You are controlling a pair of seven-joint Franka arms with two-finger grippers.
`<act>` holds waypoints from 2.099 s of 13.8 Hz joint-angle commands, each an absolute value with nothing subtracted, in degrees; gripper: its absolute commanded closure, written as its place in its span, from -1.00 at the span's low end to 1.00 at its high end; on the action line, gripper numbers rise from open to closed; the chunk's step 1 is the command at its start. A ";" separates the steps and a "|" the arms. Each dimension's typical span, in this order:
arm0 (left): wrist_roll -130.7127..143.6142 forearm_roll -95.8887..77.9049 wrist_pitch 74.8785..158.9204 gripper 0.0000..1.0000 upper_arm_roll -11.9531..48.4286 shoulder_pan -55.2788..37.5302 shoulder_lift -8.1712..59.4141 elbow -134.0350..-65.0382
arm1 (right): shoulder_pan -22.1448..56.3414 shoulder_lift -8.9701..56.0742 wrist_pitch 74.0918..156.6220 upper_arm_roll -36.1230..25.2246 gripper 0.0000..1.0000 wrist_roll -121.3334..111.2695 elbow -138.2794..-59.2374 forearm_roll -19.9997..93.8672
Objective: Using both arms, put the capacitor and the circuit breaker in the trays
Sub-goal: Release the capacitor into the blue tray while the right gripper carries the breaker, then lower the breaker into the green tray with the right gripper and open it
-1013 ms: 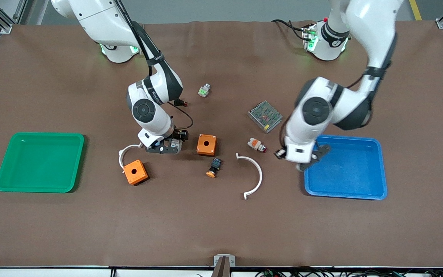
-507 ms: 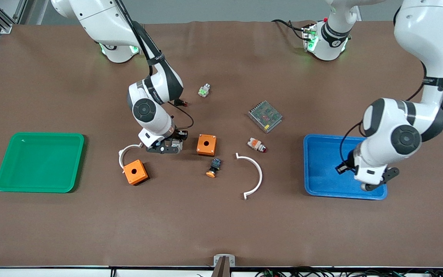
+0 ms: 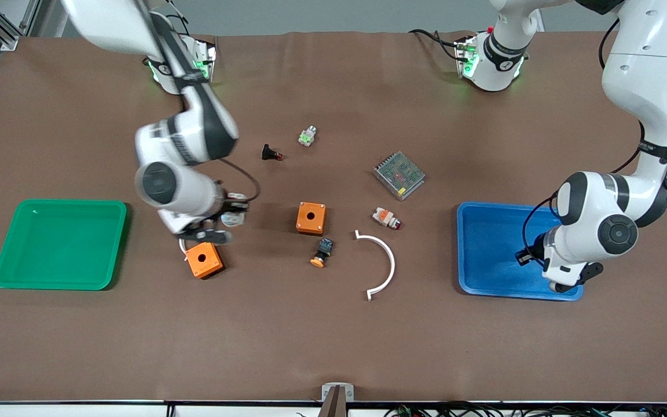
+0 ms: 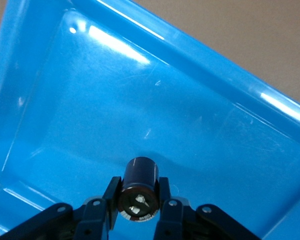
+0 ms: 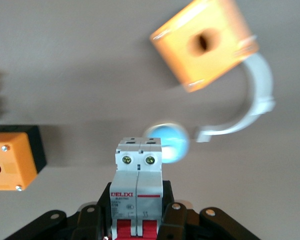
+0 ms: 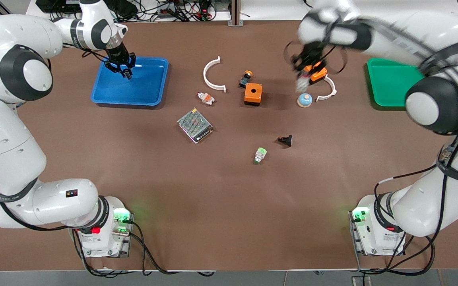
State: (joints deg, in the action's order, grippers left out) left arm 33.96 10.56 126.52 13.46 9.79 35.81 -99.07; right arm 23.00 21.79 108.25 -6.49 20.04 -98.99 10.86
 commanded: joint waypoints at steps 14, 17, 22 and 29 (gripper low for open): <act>19.20 11.52 99.44 -1.00 15.03 9.84 15.93 -82.18 | -15.62 32.77 110.35 -5.27 0.78 -18.08 -89.12 0.35; 12.05 9.33 94.85 -1.00 14.94 9.93 9.78 -82.18 | -17.49 36.64 116.37 -5.19 0.78 -25.21 -88.69 0.53; 5.81 3.43 87.29 -1.00 10.47 7.84 2.38 -83.32 | -18.02 43.24 118.21 -5.19 0.76 -24.44 -82.62 1.40; 4.75 1.14 84.20 -1.00 -1.14 -3.43 -4.13 -88.42 | -18.11 43.33 119.98 -5.19 -0.99 -24.34 -83.14 3.16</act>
